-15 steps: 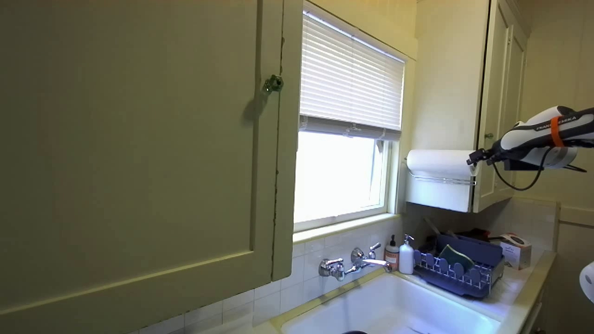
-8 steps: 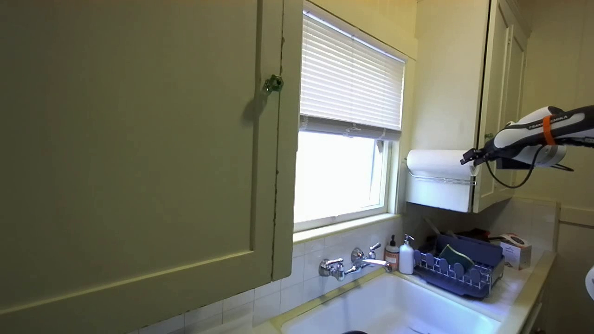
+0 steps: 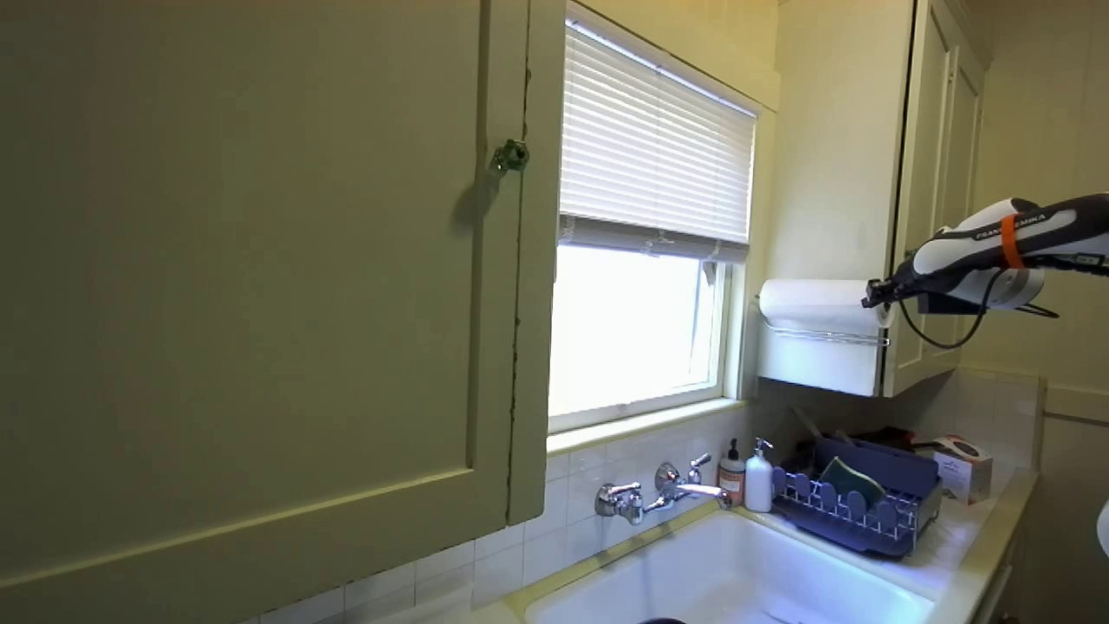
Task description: Remove one piece of paper towel from the paper towel roll
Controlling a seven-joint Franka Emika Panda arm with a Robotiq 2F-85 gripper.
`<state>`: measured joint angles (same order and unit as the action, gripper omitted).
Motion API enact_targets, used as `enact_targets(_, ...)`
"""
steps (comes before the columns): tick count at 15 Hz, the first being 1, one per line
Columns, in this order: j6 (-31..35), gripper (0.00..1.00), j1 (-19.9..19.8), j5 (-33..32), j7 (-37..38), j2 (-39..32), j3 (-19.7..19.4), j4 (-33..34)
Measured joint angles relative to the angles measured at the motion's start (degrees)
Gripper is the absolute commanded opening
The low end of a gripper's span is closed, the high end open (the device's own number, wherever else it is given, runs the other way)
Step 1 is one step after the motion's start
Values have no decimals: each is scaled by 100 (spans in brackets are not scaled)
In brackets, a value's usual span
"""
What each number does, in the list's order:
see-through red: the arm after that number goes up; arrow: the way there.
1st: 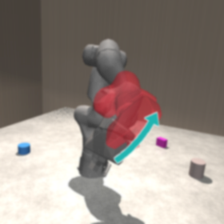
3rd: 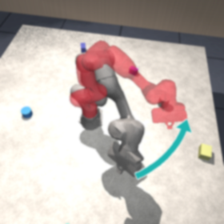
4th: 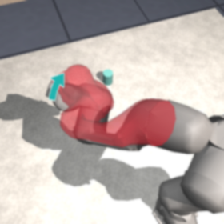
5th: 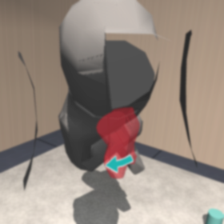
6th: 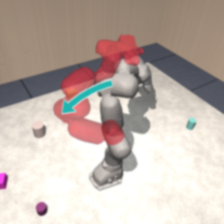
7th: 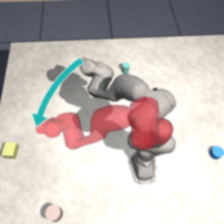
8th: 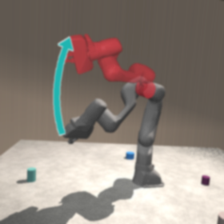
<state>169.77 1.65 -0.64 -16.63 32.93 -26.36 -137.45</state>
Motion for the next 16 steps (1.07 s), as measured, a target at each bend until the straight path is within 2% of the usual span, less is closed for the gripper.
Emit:
enact_targets(1, 0, 13, 2, 0, 0, -7, 1, 2)
enact_targets(2, 0, 1, 3, 2, 0, -12, 2, 2)
enact_targets(3, 0, 4, 3, 2, 0, -13, 8, 2)
enact_targets(9, -26, 0, 4, 10, 1, -41, 61, 0)
enact_targets(16, -400, 0, 3, 150, 5, -441, 68, -86)
